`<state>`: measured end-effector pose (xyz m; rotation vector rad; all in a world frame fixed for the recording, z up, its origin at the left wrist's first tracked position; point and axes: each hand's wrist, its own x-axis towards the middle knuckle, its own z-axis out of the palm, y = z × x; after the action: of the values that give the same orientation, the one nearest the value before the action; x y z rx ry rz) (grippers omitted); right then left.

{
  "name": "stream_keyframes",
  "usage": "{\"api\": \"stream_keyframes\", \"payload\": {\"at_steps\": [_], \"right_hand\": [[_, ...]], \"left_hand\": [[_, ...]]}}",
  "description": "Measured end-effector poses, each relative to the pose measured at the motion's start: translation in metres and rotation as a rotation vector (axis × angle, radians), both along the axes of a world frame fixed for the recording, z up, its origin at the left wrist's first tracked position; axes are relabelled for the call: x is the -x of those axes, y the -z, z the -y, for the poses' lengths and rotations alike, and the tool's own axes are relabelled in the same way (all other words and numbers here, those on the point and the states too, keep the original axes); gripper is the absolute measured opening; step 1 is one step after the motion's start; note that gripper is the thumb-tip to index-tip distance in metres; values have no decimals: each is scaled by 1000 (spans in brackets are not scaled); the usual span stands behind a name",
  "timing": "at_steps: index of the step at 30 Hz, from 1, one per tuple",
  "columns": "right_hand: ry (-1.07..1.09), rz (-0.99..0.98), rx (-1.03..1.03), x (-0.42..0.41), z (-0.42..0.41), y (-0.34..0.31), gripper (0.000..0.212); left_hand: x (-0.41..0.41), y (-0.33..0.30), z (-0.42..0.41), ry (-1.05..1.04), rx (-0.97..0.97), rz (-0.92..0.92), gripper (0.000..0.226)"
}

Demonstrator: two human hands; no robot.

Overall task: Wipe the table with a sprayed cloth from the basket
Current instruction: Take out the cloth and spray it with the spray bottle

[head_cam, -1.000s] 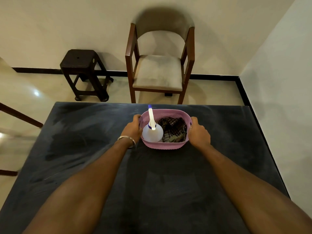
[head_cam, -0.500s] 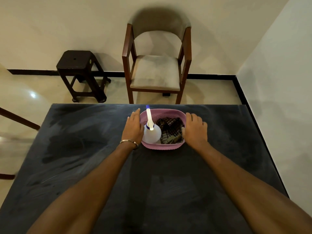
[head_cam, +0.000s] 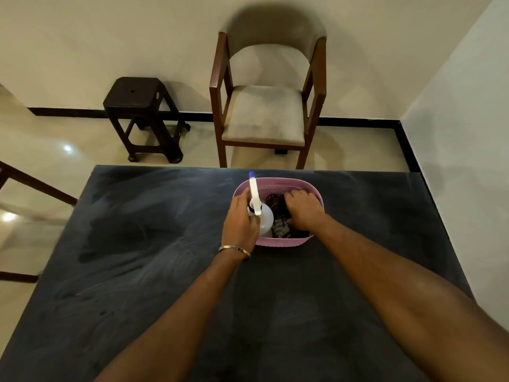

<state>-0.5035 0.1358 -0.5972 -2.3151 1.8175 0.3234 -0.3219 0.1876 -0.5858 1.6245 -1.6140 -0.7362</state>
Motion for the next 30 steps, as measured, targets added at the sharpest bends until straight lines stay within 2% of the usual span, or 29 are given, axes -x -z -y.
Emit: {"api": "stream_keyframes", "payload": {"at_steps": [4,7,14,18,23,27,30], "right_hand": [[3,-100,-3,-5,3,7,49],[24,-135,-16,-8,5,8,52],[51,-44,-52,-5,4,14,59],[93,1,-43,-7,6,11,66],[32,-126,-51,-9,5,8,41],[12,-23,-32,-6,1,8,46],[43,126,-119,-1,-3,5,35]], "left_hand": [[0,-2,0,104,-34,7,50],[-1,1,1,121,-51,46,57],[5,8,1,65,-33,119,66],[6,8,3,58,-29,113,60],[6,10,6,39,-48,68,51],[6,11,8,36,-48,69,51],[7,9,9,29,-49,52,52]]}}
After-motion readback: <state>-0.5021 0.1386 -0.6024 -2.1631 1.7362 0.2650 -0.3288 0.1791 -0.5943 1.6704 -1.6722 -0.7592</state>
